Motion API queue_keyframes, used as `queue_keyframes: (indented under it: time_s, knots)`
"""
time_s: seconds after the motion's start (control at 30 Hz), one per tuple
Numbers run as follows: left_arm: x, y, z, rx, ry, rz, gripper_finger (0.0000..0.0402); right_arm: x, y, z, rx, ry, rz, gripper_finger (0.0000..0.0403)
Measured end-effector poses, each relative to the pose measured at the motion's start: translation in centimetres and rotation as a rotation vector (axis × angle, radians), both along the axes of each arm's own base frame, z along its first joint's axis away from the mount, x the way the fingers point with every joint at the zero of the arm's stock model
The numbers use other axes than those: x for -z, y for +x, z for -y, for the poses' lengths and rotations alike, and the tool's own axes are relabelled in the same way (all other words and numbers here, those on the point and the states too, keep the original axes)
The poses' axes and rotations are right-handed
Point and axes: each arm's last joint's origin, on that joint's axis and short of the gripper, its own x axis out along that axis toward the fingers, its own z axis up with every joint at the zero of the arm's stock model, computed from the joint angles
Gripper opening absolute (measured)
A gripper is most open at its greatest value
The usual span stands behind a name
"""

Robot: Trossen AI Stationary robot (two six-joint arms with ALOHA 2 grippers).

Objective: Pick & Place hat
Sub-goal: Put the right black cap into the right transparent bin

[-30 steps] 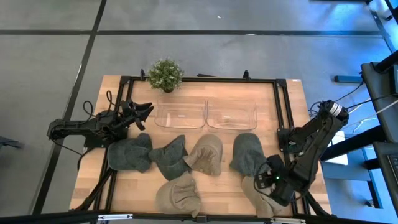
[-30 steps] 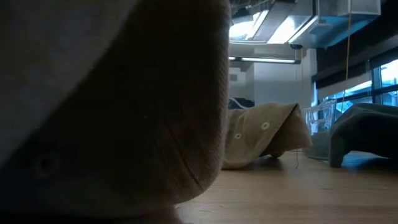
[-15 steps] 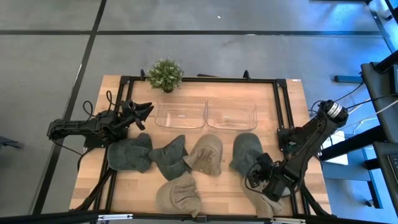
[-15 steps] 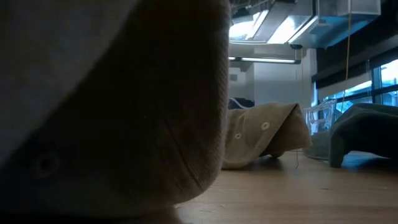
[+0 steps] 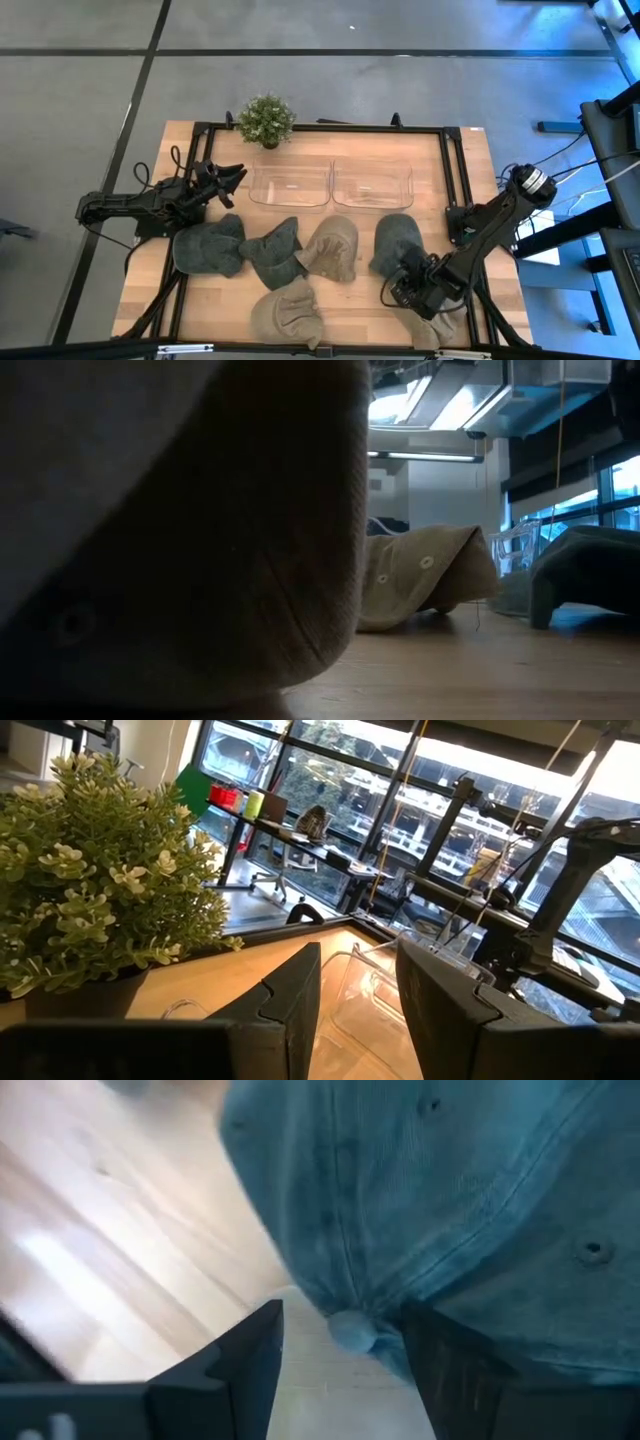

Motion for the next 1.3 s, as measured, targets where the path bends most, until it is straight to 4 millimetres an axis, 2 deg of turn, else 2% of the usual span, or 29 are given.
queue_keyframes:
  time_s: [0.2,0.33,0.43,0.6,0.67,1.07,1.3]
  knots:
    - [0.1,0.0,0.0,-0.002,0.000,-0.011,0.0127,2.9,0.3,-0.6,-0.021,-0.034,-0.135,0.0205]
    - [0.1,0.0,0.0,-0.002,-0.001,-0.012,0.0127,4.0,0.7,-1.0,0.007,-0.028,-0.146,0.0188]
    - [0.1,0.0,0.0,-0.002,-0.001,-0.012,0.0127,4.1,0.8,-1.2,0.013,-0.017,-0.133,0.0148]
    - [0.1,0.0,0.0,-0.010,-0.001,-0.013,0.0127,4.1,0.8,-1.2,0.014,-0.017,-0.134,0.0051]
    - [0.1,0.0,0.0,-0.020,-0.003,-0.014,0.0127,4.1,0.8,-1.2,0.014,-0.015,-0.131,0.0038]
    - [0.1,0.0,-0.1,-0.028,-0.002,-0.015,0.0127,2.1,1.4,-1.8,0.019,-0.049,-0.156,0.0039]
    - [0.1,0.0,-0.1,-0.027,-0.003,-0.009,0.0127,-0.5,1.6,-2.0,0.013,-0.110,-0.205,0.0039]
